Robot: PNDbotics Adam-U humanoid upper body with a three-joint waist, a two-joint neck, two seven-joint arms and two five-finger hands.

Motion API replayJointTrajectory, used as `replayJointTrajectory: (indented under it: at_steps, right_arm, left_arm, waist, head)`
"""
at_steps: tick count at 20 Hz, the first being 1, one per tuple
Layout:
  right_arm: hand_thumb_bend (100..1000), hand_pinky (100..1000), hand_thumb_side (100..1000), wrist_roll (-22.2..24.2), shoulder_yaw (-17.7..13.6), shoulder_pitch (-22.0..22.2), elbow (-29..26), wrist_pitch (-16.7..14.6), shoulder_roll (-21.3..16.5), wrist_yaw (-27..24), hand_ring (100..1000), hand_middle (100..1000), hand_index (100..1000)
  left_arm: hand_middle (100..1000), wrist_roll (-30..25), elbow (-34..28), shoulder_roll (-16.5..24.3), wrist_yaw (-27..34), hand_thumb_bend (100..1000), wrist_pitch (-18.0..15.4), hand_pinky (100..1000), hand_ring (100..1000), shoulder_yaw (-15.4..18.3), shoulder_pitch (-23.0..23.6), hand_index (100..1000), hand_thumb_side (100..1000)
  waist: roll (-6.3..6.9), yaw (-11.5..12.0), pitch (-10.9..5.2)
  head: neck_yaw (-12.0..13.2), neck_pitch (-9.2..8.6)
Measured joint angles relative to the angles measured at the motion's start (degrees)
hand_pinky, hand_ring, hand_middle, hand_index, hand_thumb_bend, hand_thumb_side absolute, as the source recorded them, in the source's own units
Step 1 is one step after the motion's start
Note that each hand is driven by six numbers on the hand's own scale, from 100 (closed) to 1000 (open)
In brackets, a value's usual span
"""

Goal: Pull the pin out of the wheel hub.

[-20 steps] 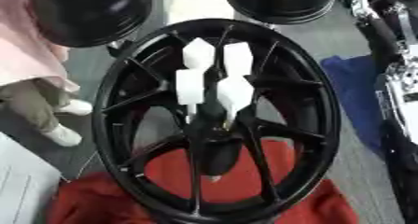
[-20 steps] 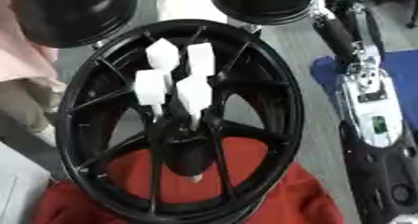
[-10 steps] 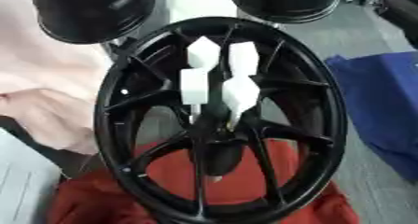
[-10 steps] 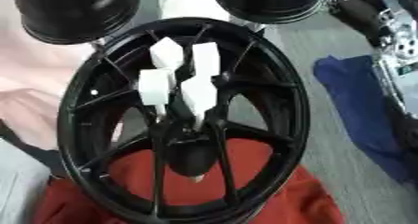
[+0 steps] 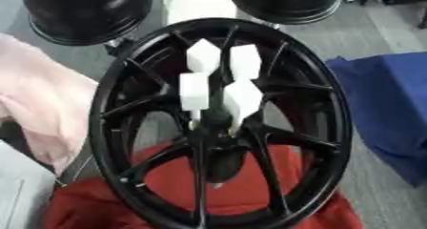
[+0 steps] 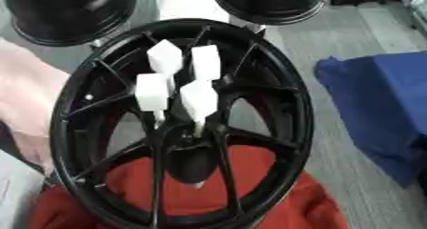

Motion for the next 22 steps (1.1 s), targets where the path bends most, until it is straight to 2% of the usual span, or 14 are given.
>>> replayJointTrajectory:
  at_steps: [3,7,10,13,16,22]
  right_arm:
    - [280,903,485,6.9,2.5,-3.0,-1.0,-2.6,-1.5,1.8,845,762,765]
    - [293,905,510,17.7,5.7,-8.1,-1.1,-5.7,-1.4,4.3,851,773,776]
    - [313,903,512,22.7,8.5,-11.5,-0.3,-7.2,-0.6,5.3,851,774,779]
    - [333,899,503,24.3,10.9,-14.0,1.0,-7.8,0.7,6.2,847,769,781]
    - [351,895,506,23.8,12.7,-15.7,1.7,-7.3,1.8,6.6,845,766,784]
    - [365,889,498,19.3,16.5,-16.9,0.6,-3.3,2.8,7.4,841,760,790]
  left_arm:
    - [663,0.0,0.0,0.0,0.0,622,0.1,720,692,0.0,0.1,704,651]
    - [663,-0.2,0.0,0.3,-0.1,622,0.3,720,692,0.0,0.2,704,653]
    - [663,-0.5,0.0,0.6,-0.1,622,0.4,720,692,0.0,0.4,704,654]
    - [662,-0.9,0.0,1.0,-0.2,622,0.5,720,692,0.0,0.5,704,655]
    - [663,-1.0,0.0,1.0,-0.4,622,0.7,719,692,0.0,0.5,704,656]
    - [663,-1.4,0.0,1.0,-0.6,622,0.7,718,692,0.0,0.5,704,657]
  waist:
    - [-0.16,-0.3,0.09]
    - [-0.40,-0.7,0.09]
    - [-0.42,-1.1,0.09]
    - [-0.57,-1.3,0.09]
    - [-0.58,-1.3,0.09]
    - [-0.60,-1.3,0.15]
  head:
    - [-0.1,-0.19]
    - [-0.1,-0.24]
    - [0.0,-0.24]
    - [0.2,-0.22]
    - [0.6,-0.22]
    - [1.6,-0.22]
